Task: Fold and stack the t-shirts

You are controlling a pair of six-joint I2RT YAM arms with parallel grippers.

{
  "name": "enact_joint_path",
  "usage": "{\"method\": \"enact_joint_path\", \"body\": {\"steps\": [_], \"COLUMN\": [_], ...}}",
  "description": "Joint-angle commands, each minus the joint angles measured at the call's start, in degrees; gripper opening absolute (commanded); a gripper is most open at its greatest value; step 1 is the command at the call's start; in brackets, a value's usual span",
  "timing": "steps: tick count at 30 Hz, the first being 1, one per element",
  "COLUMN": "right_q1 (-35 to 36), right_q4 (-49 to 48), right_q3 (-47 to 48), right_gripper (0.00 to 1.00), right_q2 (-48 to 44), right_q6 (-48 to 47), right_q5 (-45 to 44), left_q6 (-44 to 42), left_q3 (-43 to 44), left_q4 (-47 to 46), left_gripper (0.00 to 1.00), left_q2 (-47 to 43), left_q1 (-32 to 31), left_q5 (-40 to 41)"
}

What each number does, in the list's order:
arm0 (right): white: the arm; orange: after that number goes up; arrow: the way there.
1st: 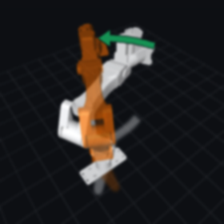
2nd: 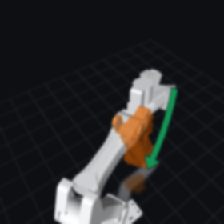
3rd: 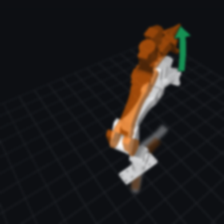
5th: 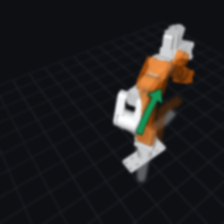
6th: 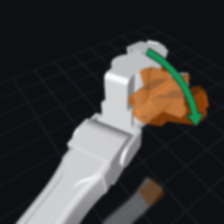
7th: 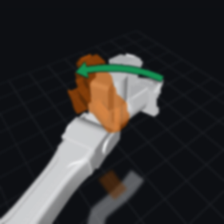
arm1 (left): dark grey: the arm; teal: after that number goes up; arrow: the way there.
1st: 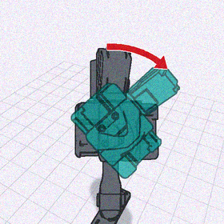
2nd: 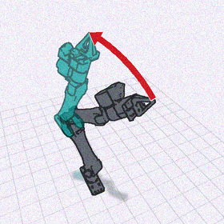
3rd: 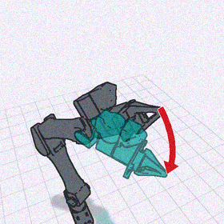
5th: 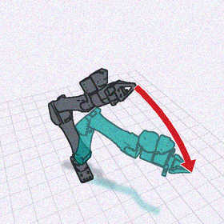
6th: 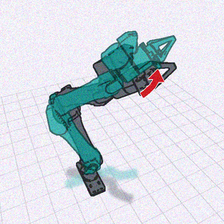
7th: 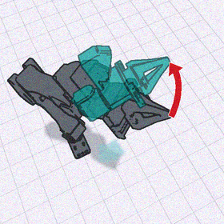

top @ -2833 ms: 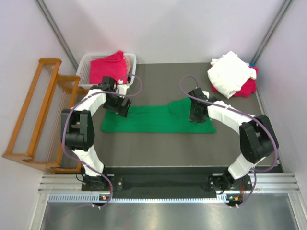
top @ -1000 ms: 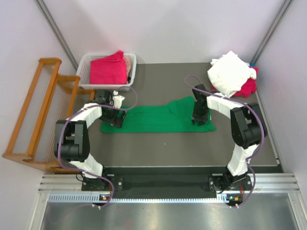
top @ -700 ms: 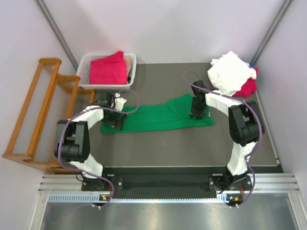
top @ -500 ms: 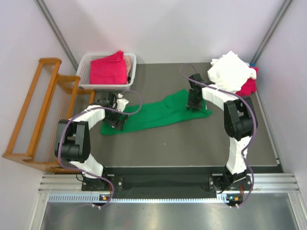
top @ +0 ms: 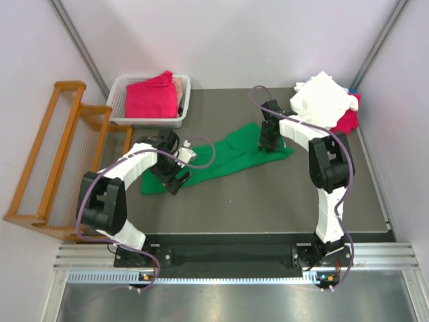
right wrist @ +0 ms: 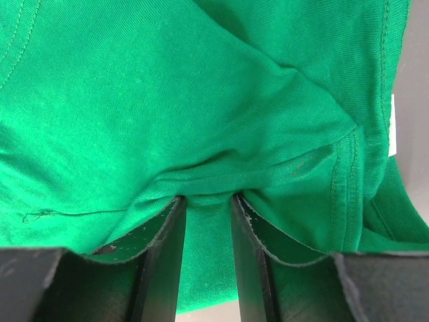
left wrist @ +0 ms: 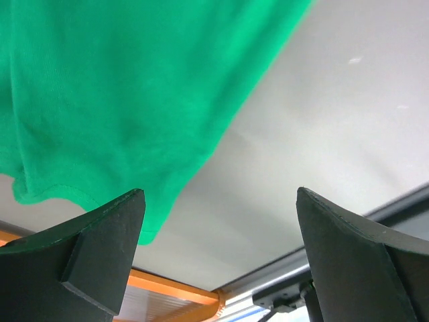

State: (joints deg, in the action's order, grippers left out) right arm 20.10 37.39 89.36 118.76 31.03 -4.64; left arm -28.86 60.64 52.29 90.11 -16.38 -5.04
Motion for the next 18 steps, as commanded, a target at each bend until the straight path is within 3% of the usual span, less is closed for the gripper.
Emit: {"method": "enact_joint_path", "body": {"steps": [1,4,10,18], "right_q1": [0.21,0.64,2.84,2.84], "right_q4": [-1.35,-0.65,0.05,1.2], "right_q3": [1.43,0.47,-2.26,-4.28], "right_gripper": [0.33,0.33,0.35,0.36], "right_q2": [-1.16,-3.26,-12.31,-15.13], "right_q6": [-0.35,-0.09,-0.53,0.44], "right_q5": [-1.25,-0.45,-6.34,-7.31], "left_q6": [0.39,1.17,4.08,5.92], "left_q3": [5.44,5.89,3.44,1.07], "left_q4": [6.94,6.34,-6.22,-15.72], "left_gripper": [0.99,0.99,0.99,0.99], "left_q2": [-2.39,-3.17,-6.61,3.49], "left_q1": [-1.64,-1.64,0.65,2.93], "left_q5": [-4.09,-3.58,1.08,2.84]}}
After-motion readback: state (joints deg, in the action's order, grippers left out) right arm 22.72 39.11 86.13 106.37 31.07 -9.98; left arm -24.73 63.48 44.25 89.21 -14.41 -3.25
